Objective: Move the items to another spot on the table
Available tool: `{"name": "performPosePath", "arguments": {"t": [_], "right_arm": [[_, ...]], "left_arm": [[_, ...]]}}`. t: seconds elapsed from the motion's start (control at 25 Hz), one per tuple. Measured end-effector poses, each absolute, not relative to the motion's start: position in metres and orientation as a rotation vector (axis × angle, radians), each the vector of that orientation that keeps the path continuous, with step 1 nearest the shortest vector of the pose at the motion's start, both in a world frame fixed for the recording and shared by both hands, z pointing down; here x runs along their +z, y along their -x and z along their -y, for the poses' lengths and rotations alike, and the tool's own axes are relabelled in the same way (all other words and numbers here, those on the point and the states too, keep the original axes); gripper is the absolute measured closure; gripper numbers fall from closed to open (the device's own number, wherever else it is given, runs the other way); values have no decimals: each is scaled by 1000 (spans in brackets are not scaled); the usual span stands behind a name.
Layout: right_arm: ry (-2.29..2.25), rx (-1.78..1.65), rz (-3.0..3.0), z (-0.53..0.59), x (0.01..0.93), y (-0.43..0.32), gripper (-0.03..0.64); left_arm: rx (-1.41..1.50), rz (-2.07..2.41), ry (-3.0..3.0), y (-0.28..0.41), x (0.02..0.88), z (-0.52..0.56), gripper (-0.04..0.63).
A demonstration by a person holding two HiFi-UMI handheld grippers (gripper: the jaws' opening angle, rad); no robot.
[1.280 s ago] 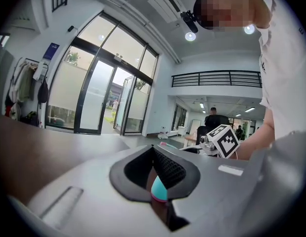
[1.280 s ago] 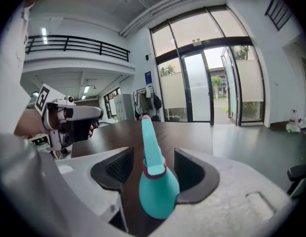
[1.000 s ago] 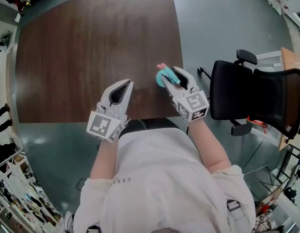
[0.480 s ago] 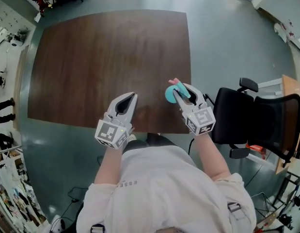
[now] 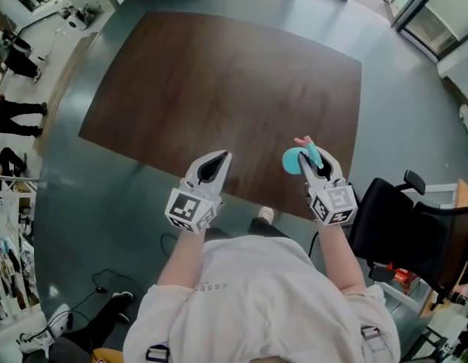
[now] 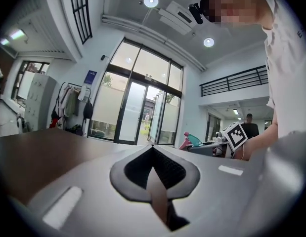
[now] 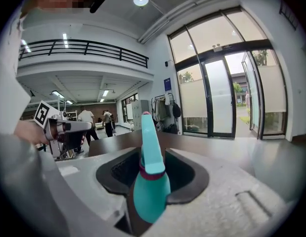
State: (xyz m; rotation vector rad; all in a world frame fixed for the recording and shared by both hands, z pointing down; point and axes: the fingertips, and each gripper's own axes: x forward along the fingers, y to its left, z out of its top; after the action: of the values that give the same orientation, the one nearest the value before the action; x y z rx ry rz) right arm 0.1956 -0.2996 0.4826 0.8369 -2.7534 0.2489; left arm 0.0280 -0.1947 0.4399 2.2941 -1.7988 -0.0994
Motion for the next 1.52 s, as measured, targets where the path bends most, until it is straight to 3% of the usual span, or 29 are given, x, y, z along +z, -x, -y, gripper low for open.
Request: {"name": "performPosePath", "arguments": {"t": [0.48,0.88,1.2,1.52], "right_arm": [[-538,96,2853,169,471,48,476],[-150,71,2890,86,470,220,476],[48,56,2852,58,489,336,476],[59,62,2837,79,504,440,476]], "left_arm": [[-107,2096,-2112,196,414,29,578],[-167,2413,-1839,323,392,-79,578],[-170,2499,-1627,412,422,-121,578],[-118,2447,-1664,512,434,-92,578]]}}
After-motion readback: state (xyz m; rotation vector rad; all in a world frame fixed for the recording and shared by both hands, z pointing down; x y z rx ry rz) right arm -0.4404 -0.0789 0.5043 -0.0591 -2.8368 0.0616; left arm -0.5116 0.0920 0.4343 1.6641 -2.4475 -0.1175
